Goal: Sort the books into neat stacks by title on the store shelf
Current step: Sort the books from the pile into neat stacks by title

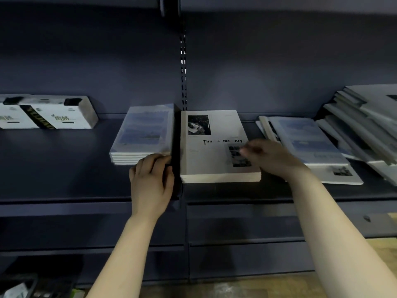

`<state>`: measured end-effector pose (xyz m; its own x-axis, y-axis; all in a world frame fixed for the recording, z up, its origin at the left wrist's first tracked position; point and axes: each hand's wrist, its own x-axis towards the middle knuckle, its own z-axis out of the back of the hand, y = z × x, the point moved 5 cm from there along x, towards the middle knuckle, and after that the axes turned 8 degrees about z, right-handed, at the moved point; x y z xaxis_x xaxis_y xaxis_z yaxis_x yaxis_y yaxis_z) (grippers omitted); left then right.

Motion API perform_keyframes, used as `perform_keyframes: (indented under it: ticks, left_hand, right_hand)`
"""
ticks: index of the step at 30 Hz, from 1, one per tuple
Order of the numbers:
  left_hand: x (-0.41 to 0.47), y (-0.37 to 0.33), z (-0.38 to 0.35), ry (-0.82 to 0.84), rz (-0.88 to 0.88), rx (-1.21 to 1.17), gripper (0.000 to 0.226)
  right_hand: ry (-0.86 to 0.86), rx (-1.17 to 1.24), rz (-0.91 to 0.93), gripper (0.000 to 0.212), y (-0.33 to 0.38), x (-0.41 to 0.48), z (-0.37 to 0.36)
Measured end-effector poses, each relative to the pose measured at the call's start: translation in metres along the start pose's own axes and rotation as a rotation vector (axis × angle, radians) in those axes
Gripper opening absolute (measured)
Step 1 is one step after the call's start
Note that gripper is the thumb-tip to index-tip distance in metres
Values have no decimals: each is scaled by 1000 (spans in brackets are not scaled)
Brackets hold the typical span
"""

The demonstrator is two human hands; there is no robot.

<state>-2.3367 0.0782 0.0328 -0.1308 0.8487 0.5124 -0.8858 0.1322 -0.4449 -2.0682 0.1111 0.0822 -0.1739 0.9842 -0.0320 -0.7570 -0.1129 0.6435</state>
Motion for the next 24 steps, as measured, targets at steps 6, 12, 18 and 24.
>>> perform_keyframes:
  ticks: [6, 12, 18, 24]
  left_hand:
    - [21, -43, -8, 52, -66, 4, 37]
    - [35, -106, -42, 192, -134, 50, 47]
    - [33, -166, -81, 256, -218, 71, 33]
    - [28, -207, -104, 297, -246, 79, 47]
  right_hand:
    - [-403, -207, -19, 24, -47, -4, 42]
    - [-333, -336, -275, 25, -107, -12, 89]
    - [-219, -510, -341, 29, -162, -18, 112]
    - [-157, -466, -310, 45, -171, -24, 120]
